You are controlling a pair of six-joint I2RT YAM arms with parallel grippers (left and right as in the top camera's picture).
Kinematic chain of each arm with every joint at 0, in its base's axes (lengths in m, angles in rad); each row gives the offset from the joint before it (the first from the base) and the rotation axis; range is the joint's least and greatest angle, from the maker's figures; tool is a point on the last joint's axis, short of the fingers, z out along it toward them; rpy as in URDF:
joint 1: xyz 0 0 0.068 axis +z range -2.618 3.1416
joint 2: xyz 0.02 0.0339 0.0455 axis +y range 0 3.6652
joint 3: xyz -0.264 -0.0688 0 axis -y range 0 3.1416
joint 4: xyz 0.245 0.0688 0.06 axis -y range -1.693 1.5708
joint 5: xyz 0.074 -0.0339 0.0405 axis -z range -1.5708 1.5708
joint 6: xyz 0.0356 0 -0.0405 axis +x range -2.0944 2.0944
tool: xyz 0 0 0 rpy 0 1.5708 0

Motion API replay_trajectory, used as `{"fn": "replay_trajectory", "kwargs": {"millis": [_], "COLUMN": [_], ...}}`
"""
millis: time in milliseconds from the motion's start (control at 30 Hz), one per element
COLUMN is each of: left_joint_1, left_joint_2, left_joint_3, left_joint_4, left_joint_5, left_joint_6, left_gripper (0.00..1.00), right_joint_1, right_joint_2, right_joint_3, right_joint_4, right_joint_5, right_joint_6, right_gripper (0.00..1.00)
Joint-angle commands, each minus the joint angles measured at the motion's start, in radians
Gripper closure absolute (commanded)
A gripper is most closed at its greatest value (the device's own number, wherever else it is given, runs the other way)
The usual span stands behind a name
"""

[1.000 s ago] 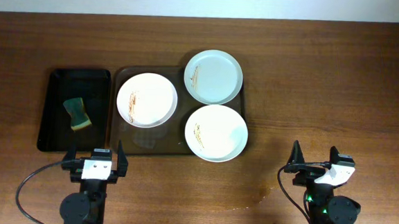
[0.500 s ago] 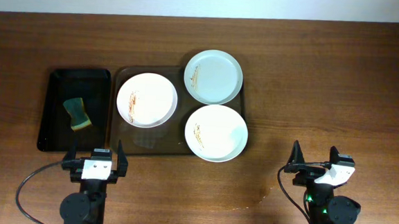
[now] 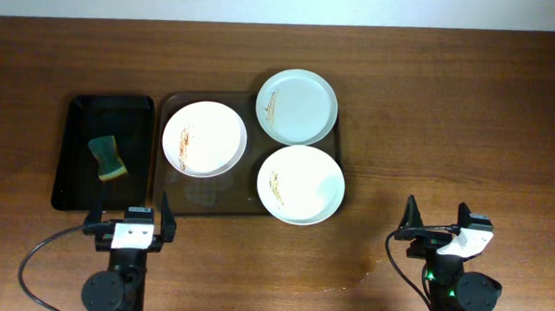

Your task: Clean dirty plates on tray and stack at the side

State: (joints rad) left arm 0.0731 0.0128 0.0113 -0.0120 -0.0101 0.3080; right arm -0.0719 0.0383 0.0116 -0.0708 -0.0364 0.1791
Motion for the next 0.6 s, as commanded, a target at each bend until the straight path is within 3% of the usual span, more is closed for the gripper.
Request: {"fn": "replay_trajectory", "kwargs": {"millis": [0,67,167,200,300,433,567], "left_joint_1": [0.002,0.002,0.002,0.002,0.002,0.002,0.002], "left_joint_2": [-0.006,-0.006,0.009,0.035,0.117,0.337,0.743], "left_joint_3": [-0.002,-0.002,0.036,0.065,0.151,0.412,0.695], "left_joint_4": [-0.031,0.002,0.245,0.264,0.266,0.217,0.045], "left_joint_5": [0.022,0.068,0.070,0.067,0.067,0.068,0.158], "left_joint_6": [0.023,0.023,-0.003,-0.039,-0.061,-0.061,-0.063], "left_gripper": [0.01,0.01,0.01,0.01,0.01,0.01,0.01], "right_joint_1": [0.006,0.006,0.006,0.006,0.006,0.006,0.006], "right_joint_2": [-0.004,-0.004,0.041,0.078,0.195,0.455,0.651], "right_joint_3": [-0.005,0.017,0.187,0.250,0.387,0.681,0.894], "right_joint_4": [0.012,0.014,-0.034,-0.046,-0.050,-0.230,-0.360], "right_joint_5": [-0.049,-0.069,-0.069,-0.069,-0.074,-0.124,-0.175], "right_joint_6": [-0.007,-0.007,-0.050,-0.053,-0.053,-0.078,-0.074], "right_gripper": [0.02,0.02,0.01,0.02,0.02,0.02,0.02]}}
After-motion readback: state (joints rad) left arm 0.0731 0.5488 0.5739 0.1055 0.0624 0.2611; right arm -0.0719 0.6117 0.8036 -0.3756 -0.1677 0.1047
